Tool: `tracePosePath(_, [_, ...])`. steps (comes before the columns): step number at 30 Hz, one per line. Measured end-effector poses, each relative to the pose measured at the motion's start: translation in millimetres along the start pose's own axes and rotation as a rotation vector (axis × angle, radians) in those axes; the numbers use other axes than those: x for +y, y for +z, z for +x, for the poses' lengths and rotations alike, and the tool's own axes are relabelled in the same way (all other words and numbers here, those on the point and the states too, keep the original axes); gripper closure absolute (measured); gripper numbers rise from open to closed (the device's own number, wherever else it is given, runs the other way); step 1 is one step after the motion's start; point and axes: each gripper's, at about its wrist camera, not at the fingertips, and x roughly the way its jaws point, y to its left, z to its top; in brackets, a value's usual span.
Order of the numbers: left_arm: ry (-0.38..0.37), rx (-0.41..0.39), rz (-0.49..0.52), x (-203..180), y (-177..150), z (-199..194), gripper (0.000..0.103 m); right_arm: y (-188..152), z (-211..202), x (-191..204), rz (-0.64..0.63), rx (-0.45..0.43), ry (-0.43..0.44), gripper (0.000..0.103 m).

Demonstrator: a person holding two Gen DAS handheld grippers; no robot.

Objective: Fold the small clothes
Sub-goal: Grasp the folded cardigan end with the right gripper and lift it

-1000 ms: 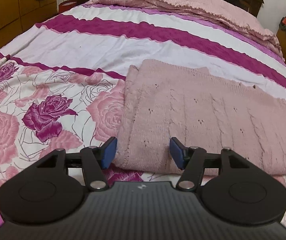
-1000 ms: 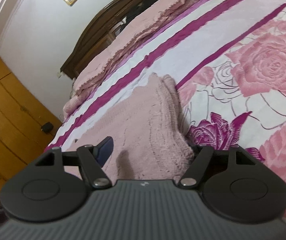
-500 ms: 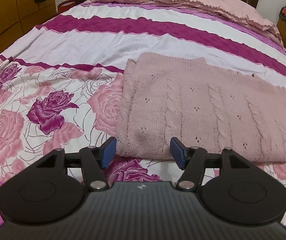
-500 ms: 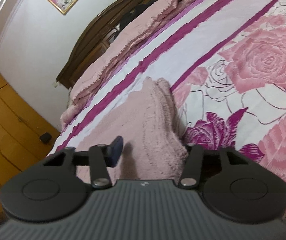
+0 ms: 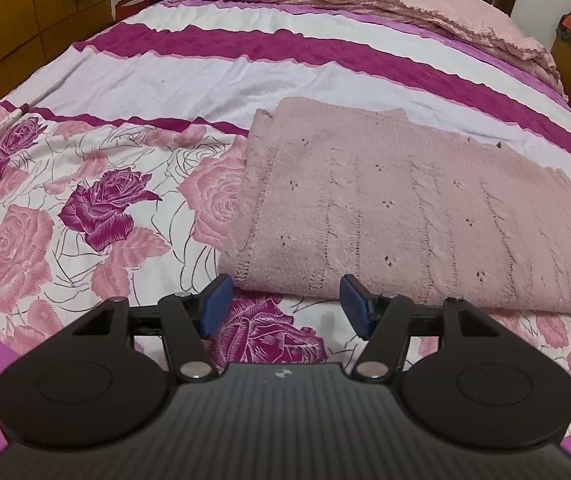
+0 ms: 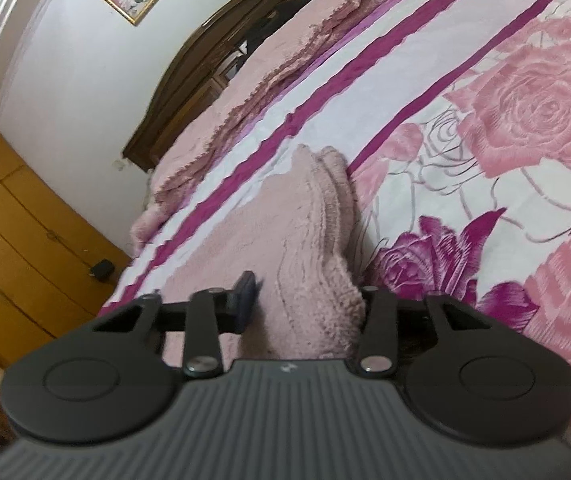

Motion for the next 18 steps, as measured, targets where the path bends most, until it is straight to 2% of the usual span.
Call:
tracePosePath(3, [0.008, -0.008, 0.016, -1.2, -0.7, -4.8, 0.036, 3.8, -6.3, 4.3, 0.062, -0.021, 0.057, 0.076])
tracePosePath(6, [0.005, -0.015, 0.015, 0.5, -0.4, -10.2, 0.036, 4.9, -10.4, 23.9, 0.013, -0.039, 0.076, 0.076])
tracePosePath(10, [-0.001, -0.026, 0.008, 5.1, -1.1, -18.6, 0.036, 5.5, -11.3, 44.8, -0.069, -0.040, 0.066, 0.076])
tracePosePath(18, [0.015, -0.053, 0.014, 21.3, -7.4, -34.0, 0.036, 11.5, -4.3, 75.7, -0.112, -0.059, 0.030, 0.076])
